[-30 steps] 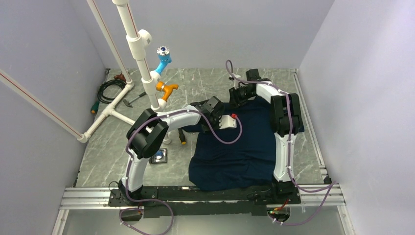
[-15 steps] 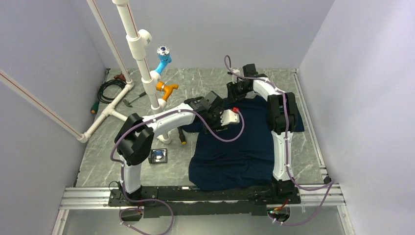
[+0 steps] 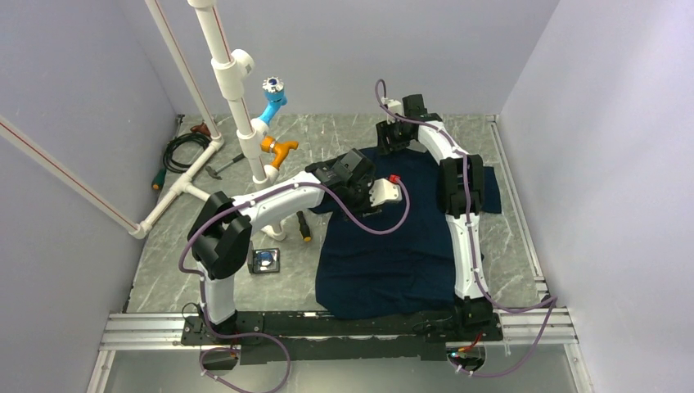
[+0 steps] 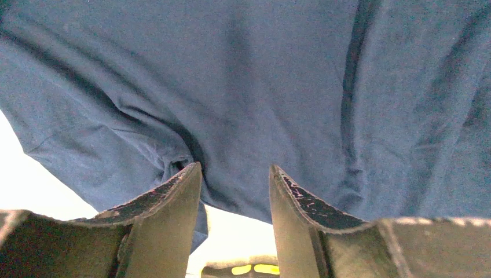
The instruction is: Remove the brooch from the garment
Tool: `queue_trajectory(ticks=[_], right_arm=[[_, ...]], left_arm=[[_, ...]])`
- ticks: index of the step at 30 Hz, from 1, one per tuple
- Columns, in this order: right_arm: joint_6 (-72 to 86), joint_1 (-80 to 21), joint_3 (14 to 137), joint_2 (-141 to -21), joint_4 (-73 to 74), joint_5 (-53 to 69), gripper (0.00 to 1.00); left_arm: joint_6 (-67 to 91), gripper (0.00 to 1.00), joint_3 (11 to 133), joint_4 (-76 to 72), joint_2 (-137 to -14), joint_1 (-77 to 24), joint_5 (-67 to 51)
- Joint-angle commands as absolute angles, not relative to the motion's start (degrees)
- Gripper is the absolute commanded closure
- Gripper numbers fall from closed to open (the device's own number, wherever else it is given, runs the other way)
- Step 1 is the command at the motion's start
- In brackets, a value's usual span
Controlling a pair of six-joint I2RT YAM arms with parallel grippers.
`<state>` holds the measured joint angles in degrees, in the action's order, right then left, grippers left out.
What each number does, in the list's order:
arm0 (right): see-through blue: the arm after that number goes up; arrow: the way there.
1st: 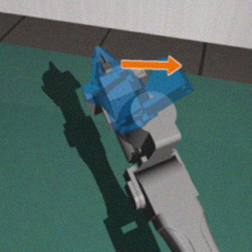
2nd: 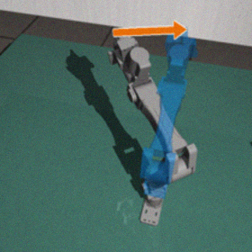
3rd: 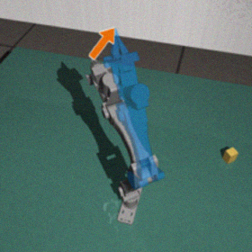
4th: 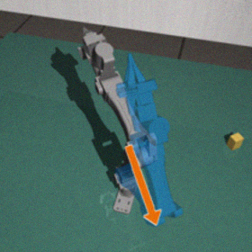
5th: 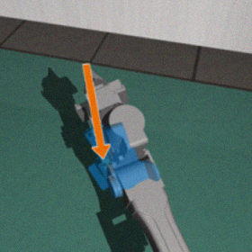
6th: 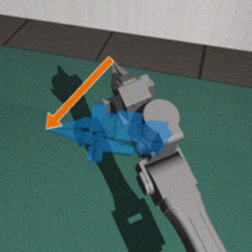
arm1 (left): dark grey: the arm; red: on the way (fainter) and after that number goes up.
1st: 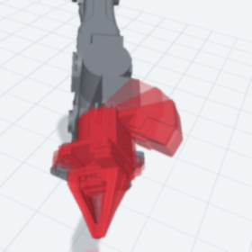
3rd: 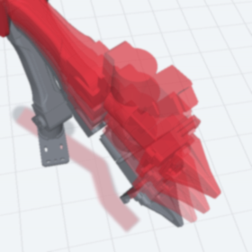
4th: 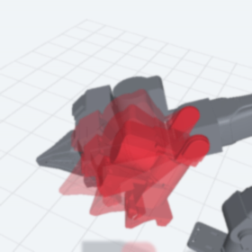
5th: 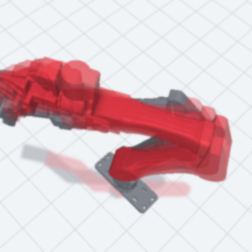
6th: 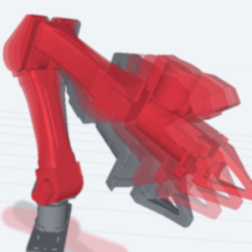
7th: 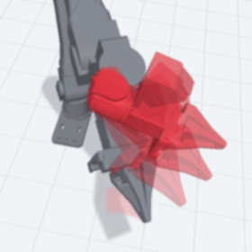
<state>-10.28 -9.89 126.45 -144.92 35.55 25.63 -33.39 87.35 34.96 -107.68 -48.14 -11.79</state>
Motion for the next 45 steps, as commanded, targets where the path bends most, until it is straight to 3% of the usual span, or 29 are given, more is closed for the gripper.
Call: queue_trajectory(ticks=[1,9,14,20,23,28,32,45], right_arm=[[-9.86,-9.57,128.13,-144.92,30.19,22.39,0.42],[-10.68,-9.19,138.26,-148.88,28.39,22.39,0.34],[-10.38,-8.22,128.79,-135.85,26.08,27.6,0.23],[-14.74,-3.05,111.86,-120.71,28.41,28.56,0.21],[-17.51,1.06,105.68,-117.55,30.89,27.05,0.25],[-22.06,6.57,97.24,-115.85,31.98,24.15,0.46],[-25.7,7.85,92.0,-116.01,29.68,19.46,0.56],[-32.84,9.37,90.98,-122.72,26.18,8.76,0.58]], left_arm=[[-32.44,0.48,87.2,33.7,-104.65,-48.07,-10.13],[-31.59,0.48,89.84,34.39,-107.01,-47.93,-7.07],[-30.91,0.47,90.59,32.42,-109.02,-47.61,-1.91],[-32.66,0.47,94.68,28.55,-114.48,-47.55,9.36],[-34.31,0.5,99.35,28.13,-118.68,-47.54,16.44],[-38.86,0.6,103.56,24.79,-124.43,-47.48,23.55],[-41.17,0.66,105.74,22.68,-127.88,-46.41,26.28],[-43.52,0.73,106.31,27.9,-134.53,-40.43,18.95]])
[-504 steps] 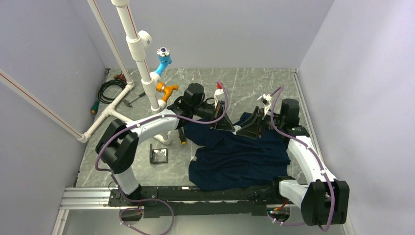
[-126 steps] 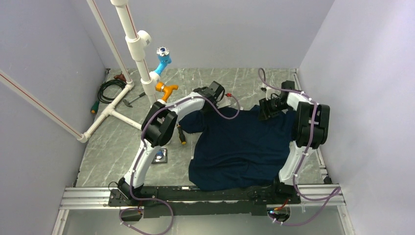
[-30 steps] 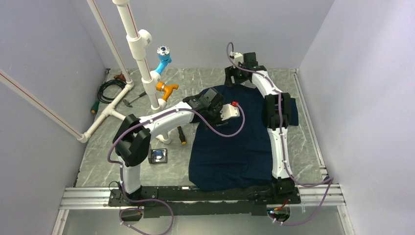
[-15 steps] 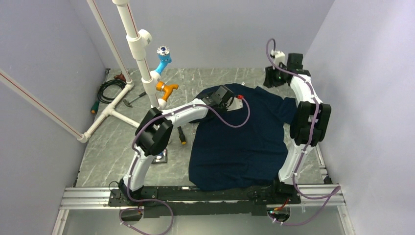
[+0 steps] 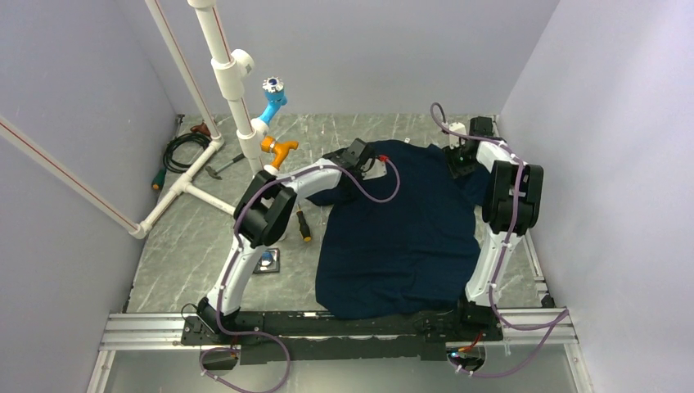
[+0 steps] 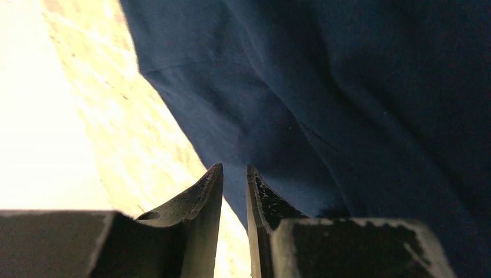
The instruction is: Remove the brooch from the garment
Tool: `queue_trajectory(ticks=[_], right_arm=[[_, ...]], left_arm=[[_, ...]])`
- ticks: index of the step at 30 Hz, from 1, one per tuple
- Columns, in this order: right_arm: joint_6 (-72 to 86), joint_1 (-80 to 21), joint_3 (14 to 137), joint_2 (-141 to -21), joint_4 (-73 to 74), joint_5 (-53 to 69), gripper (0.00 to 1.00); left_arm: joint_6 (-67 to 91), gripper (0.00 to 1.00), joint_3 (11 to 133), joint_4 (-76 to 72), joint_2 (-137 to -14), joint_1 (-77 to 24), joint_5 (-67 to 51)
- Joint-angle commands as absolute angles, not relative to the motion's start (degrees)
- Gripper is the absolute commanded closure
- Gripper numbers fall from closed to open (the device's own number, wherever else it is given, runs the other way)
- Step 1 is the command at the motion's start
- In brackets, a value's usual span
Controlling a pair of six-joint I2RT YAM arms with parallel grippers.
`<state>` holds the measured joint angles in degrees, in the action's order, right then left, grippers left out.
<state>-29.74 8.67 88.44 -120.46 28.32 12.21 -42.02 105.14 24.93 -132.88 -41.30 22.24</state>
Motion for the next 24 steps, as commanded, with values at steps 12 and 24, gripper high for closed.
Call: queue_trajectory(ticks=[12,24], right_arm=[[-33.27,10.18,100.4,-131.75,26.68,7.55,0.57],[-31.3,10.06,107.14,-136.41,26.52,8.96,0.45]], left_arm=[[-48.72,0.75,112.62,30.96,-141.35,-36.15,20.35],[-56.4,0.76,115.28,21.53,-146.47,-34.1,31.79]])
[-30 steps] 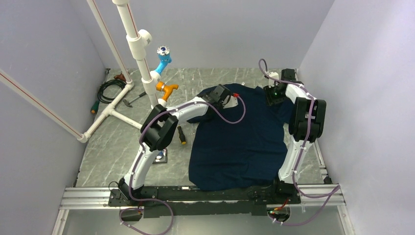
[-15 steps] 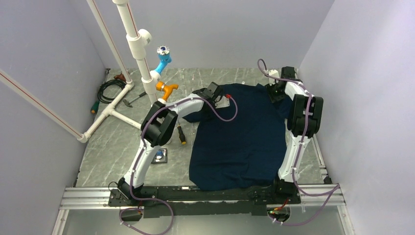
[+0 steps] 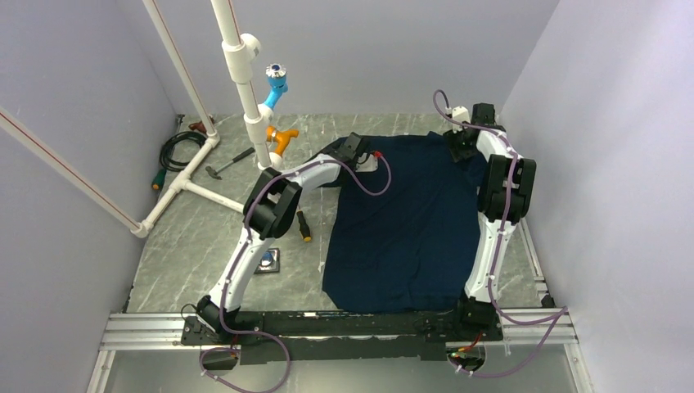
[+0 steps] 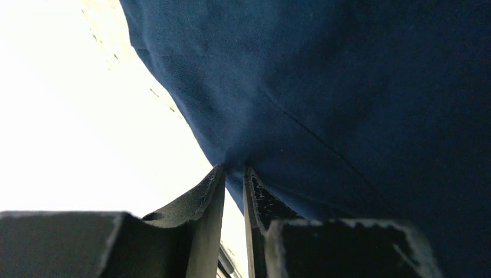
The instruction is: Remove the brooch from the garment
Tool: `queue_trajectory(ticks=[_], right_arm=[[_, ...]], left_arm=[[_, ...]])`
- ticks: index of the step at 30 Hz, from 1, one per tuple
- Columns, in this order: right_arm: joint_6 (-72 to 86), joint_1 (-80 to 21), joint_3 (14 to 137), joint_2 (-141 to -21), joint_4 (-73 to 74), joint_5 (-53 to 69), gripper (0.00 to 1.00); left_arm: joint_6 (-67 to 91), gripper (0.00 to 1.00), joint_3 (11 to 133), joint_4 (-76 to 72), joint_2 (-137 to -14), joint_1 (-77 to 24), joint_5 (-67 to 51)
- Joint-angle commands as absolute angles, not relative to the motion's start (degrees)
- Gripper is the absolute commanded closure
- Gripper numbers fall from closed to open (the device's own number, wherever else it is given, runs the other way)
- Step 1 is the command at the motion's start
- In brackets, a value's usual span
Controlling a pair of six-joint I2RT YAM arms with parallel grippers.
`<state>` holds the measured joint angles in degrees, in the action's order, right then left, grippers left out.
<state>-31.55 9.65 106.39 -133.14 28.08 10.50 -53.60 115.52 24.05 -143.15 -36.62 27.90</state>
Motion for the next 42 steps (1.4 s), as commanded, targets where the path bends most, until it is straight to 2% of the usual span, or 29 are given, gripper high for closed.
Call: queue_trajectory(ticks=[1,11,18,25,28,30,31,32,42], right_arm=[[-31.09,10.03,107.22,-136.45,26.28,8.92,0.43],[-30.65,9.93,110.56,-134.74,27.75,10.75,0.24],[-28.47,9.83,107.33,-123.73,30.41,20.15,0.13],[-27.64,10.01,104.31,-114.53,34.1,26.17,0.09],[-27.68,10.0,101.46,-110.02,35.8,29.09,0.02],[-27.48,10.1,99.47,-106.67,36.93,30.88,0.0],[-27.29,10.11,98.28,-105.0,37.55,31.88,0.0],[-27.13,10.11,97.08,-103.27,38.36,32.88,0.0],[-23.65,7.26,78.57,-81.32,40.63,39.9,0.0]], left_arm=[[-56.9,0.76,114.75,20.64,-146.64,-34.04,32.6],[-54.28,0.74,114.27,19.16,-143.03,-33.9,34.06],[-48.83,0.54,108.95,20.11,-131.55,-36.82,26.42],[-44.23,0.42,106.99,22.93,-124.83,-40.8,22.57],[-42.63,0.33,105.55,25.2,-121.29,-42.89,19.27],[-41.31,0.3,104.74,27.52,-118.77,-44.3,16.46],[-40.52,0.17,104.24,28.98,-117.47,-45.09,15.23],[-39.51,0.13,103.82,30.17,-116.1,-45.8,13.99],[-28.34,0.04,95.87,41.18,-97.45,-49.3,-8.08]])
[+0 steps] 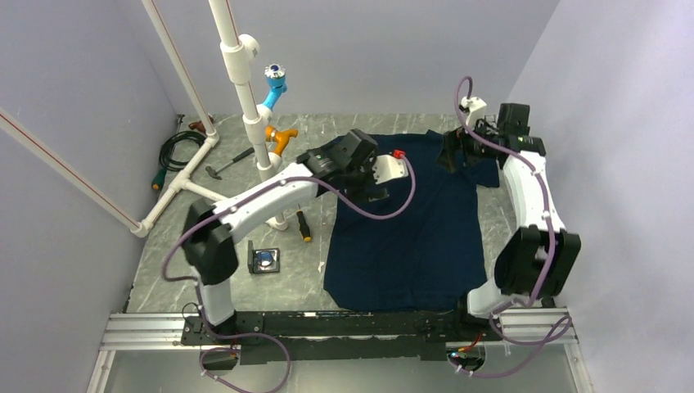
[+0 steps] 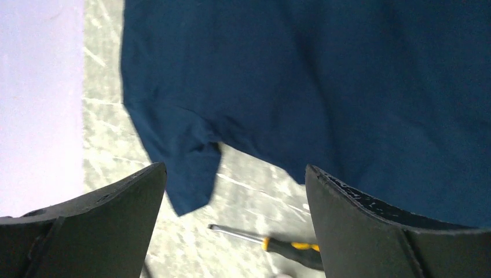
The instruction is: Remove the brooch from the garment
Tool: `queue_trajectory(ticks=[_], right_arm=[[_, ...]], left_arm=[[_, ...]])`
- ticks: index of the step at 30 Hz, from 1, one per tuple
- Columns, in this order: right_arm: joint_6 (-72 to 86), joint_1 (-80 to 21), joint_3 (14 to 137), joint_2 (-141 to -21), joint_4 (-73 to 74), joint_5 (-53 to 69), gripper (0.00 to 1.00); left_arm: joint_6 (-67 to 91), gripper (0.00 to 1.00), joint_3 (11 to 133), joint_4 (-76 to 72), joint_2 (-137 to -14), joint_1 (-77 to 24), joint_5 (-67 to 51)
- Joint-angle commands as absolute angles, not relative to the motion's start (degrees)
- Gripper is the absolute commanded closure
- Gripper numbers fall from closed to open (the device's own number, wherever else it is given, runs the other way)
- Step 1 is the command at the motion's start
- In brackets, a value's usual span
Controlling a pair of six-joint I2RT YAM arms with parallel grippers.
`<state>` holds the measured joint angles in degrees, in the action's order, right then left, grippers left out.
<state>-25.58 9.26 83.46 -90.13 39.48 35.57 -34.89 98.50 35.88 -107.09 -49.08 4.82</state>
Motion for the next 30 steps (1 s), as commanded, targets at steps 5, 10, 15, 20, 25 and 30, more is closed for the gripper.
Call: queue_trajectory(ticks=[5,10,15,20,25,30], right_arm=[[-23.23,1.58,70.1,-73.1,41.97,37.01,0.0],[-22.94,-7.05,63.53,-67.2,41.8,29.15,0.0],[-21.68,-8.09,61.4,-63.83,41.41,26.54,0.0],[-20.82,-8.09,57.81,-57.71,38.5,21.62,0.0],[-19.1,-7.98,52.8,-50.3,34.07,13.88,0.0],[-15.67,-7.49,48.1,-45.26,29.84,9.75,0.0]], left_arm=[[-29.2,0.03,86.18,44.14,-85.11,-49.15,-13.58],[-30.38,0.01,73.64,42.59,-69.83,-42.13,-20.19],[-29.29,0.01,68.28,44.91,-58.17,-33.37,-25.36],[-24.74,0.0,63.57,44.31,-46.19,-21.25,-23.75],[-20.74,0.01,58.15,41.37,-34.56,-9.02,-17.82],[-17.89,0.01,52.98,39.72,-28.75,-2.62,-8.52]])
